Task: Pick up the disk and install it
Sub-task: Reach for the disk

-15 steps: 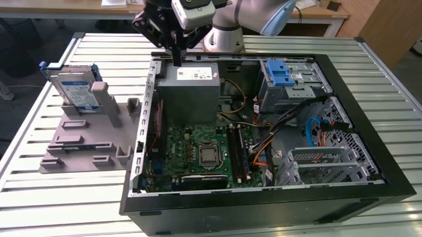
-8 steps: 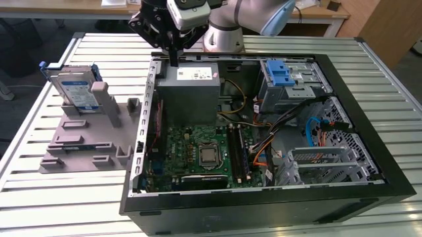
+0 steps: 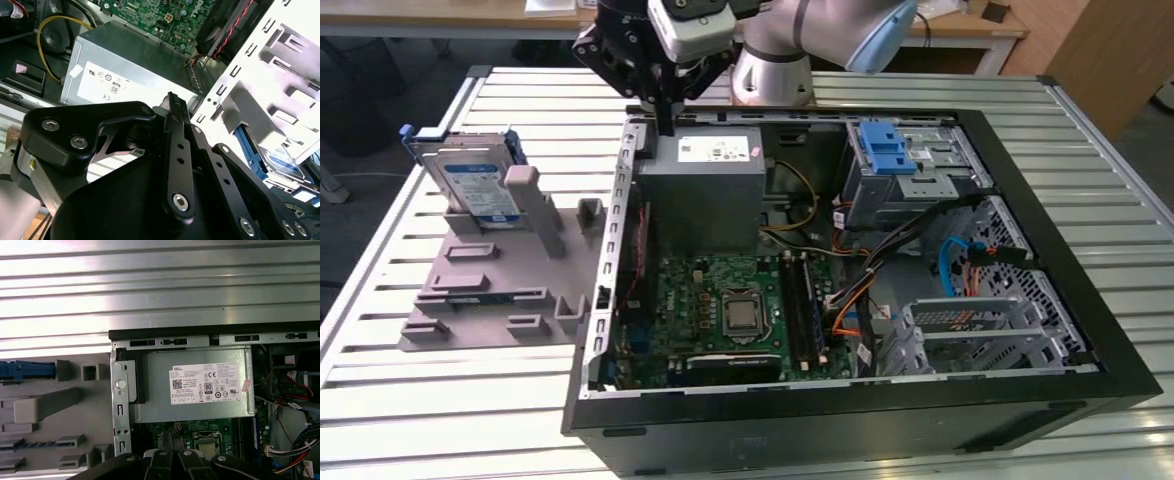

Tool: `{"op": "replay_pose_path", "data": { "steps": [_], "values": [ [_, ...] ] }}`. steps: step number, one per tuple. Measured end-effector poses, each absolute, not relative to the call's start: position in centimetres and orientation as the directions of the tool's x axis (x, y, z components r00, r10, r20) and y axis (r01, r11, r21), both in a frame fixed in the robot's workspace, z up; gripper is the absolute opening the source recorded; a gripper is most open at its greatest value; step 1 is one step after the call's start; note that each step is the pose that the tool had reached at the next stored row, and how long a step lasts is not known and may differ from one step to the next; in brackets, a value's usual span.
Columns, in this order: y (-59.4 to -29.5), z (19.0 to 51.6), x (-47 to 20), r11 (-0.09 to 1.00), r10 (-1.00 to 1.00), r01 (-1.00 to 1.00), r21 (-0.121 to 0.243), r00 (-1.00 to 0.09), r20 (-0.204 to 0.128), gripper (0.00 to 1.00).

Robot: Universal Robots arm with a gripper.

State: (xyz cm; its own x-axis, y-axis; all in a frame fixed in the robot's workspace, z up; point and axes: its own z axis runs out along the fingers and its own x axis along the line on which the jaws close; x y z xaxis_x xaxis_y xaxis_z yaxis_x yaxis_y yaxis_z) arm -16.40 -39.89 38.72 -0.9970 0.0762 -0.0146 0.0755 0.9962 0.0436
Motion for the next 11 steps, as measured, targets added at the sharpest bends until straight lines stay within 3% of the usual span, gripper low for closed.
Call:
{"op": "replay_pose_path", "data": {
  "steps": [11],
  "values": [
    [-39.89, 38.62, -16.95, 0.996, 0.076, 0.076, 0.043, -0.997, -0.012, 0.11]
  ]
}}
